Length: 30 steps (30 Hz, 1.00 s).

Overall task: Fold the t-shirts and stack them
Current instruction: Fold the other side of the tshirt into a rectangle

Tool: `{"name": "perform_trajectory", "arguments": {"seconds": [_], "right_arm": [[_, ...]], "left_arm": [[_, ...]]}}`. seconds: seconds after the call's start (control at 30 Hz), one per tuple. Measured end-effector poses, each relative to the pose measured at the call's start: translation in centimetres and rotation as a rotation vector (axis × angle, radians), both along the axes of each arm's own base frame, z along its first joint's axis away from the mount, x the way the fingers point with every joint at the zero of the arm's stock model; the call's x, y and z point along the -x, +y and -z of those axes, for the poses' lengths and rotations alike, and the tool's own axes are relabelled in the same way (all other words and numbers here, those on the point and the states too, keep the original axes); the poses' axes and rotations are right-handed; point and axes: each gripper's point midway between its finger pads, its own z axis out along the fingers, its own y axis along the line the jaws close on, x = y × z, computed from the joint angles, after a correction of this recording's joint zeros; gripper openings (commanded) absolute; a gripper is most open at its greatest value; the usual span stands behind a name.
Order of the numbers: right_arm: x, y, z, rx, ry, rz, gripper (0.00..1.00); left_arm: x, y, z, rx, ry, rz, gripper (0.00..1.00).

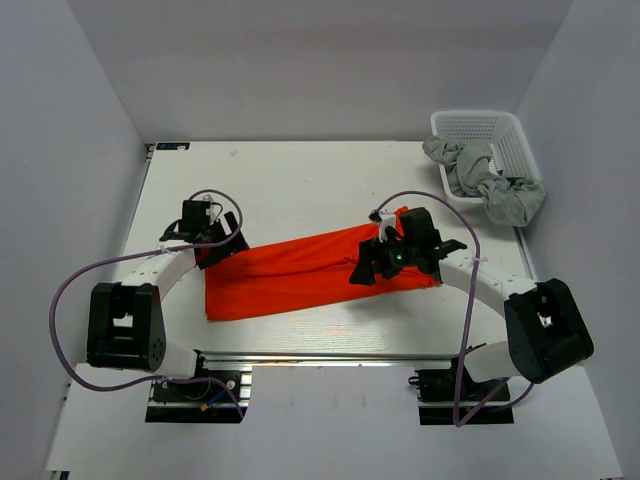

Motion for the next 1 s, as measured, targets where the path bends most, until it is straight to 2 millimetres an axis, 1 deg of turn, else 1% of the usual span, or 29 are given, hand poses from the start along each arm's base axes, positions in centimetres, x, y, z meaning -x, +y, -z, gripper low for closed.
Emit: {"name": "perform_trajectory", "arguments": {"seconds": [0.13,0.27,0.47,0.57,0.77,0.83,0.9,0.93,1.0], "right_arm": [[-0.2,0.1,-0.1,-0.007,-0.006,0.003,0.90],[-0.4,0.2,-0.3,-0.012,-0.013,0.006,0.90],[-0.5,0.2,-0.3,-0.014,-0.014,0.014,0.90],[-0.6,0.2,-0.4,-0.014,-0.015,0.023,0.90],[-1.8,-0.2,-0.3,0.008,-0.036,0.088,0.90],[-2.2,-0.4,-0.4,0.016,-0.047,0.119,0.90],[-2.7,-0.5,-0.9,0.011,-0.064,0.141,0.90],[-2.9,-0.4,-1.2,0.006,-0.074,0.148,0.90],[-3.2,-0.4,-1.7,-0.006,-0.090,0.158,0.90]], "left_arm": [[1.4,0.0,1.5,-0.001,0.044,0.006,1.00],[4.0,-0.1,3.4,0.014,0.115,0.006,1.00],[7.7,0.3,2.6,0.033,0.103,-0.054,1.00],[9.0,0.6,2.8,0.030,0.115,-0.083,1.00],[10.2,0.8,3.6,0.028,0.176,-0.109,1.00],[10.5,0.7,3.5,0.033,0.188,-0.109,1.00],[10.6,0.4,3.0,0.046,0.181,-0.096,1.00],[10.4,0.2,2.4,0.052,0.160,-0.086,1.00],[9.4,-0.1,0.4,0.069,0.086,-0.067,1.00]]}}
